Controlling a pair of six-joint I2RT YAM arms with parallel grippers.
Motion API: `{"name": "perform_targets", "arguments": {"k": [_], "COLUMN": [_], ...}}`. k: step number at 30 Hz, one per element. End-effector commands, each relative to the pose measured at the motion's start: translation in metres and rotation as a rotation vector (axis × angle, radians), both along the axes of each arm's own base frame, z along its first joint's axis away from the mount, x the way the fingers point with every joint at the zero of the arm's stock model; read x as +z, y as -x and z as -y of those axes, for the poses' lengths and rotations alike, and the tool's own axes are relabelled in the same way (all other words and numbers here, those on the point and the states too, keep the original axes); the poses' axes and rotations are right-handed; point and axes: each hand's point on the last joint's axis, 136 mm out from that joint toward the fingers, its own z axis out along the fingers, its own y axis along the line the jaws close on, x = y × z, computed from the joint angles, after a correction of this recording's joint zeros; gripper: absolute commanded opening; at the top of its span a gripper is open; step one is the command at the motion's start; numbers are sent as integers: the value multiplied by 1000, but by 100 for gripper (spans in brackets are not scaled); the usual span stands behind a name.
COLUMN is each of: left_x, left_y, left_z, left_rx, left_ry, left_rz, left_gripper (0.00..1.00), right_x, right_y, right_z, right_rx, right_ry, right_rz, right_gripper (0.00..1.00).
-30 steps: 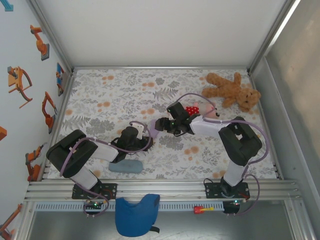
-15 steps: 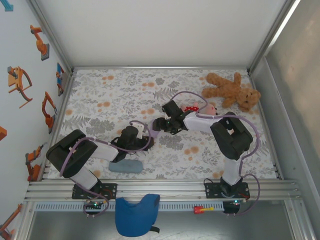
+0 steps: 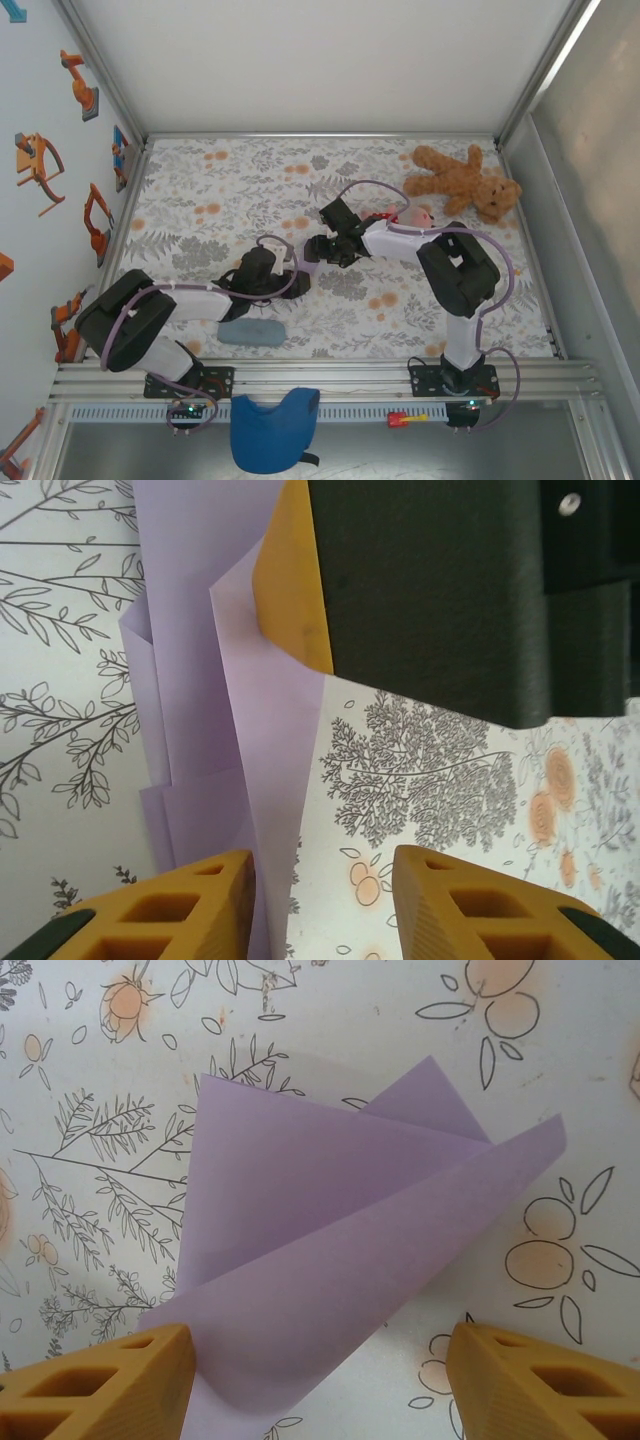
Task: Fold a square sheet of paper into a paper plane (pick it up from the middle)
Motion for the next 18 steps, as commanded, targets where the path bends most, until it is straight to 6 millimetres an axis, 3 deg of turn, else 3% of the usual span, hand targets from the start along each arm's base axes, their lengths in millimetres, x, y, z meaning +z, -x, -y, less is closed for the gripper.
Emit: {"name": "perform_targets", "arguments": {"k": [1,7,18], "left_x": [8,3,3], "left_y": [-2,-4,0], "left_z": [-2,-12,-17], "left_rx": [36,117,175], "left_ry": [6,-5,20], "left_rz": [-42,-112,-174], "left_gripper": [42,41,27], "right_x": [-38,-40,-39], "right_y": [17,18,19], "right_z": [15,16,15], "right_rx": [16,15,13], "right_ry": [119,122,111], "right_rz": [-72,-81,-85], "right_gripper": [67,67,67]}}
